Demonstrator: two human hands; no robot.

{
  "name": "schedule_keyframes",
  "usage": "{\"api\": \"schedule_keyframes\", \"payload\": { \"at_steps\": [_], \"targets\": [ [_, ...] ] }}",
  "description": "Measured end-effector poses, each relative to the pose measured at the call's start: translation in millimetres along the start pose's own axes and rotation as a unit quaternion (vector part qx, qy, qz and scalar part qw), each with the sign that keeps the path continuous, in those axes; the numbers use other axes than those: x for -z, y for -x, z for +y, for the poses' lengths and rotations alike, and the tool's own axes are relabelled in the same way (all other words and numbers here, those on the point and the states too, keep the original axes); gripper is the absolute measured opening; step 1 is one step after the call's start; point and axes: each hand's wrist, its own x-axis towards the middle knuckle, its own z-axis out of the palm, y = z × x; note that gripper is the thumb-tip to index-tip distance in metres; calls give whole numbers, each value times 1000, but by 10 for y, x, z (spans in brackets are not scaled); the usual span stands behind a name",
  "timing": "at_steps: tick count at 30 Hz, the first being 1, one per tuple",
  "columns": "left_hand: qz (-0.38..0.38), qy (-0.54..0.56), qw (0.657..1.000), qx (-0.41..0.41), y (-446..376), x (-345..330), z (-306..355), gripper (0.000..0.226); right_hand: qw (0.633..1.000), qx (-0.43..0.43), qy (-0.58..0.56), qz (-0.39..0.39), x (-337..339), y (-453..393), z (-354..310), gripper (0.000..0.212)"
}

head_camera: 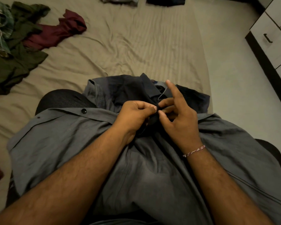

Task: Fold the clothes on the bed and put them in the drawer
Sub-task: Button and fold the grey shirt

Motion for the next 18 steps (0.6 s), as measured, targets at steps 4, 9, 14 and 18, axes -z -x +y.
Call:
{"api": "schedule_keyframes", "payload": {
  "at_steps": [4,9,14,18],
  "targets": [
    [-1,-5,1000,18,-16,23,-8,12,999,-4,-24,-30,9,-22,39,88],
    [4,-48,999,-6,-12,-9,-21,17,999,6,9,-40,-17,-22,36,91],
    [-1,-31,999,-27,-27,11,-88,10,999,3,5,-32,-70,-7,38,88],
    [4,61,998,9,-32,-39,-82,12,999,-17,-30,-16,-62,-29,72,87]
  ]
}}
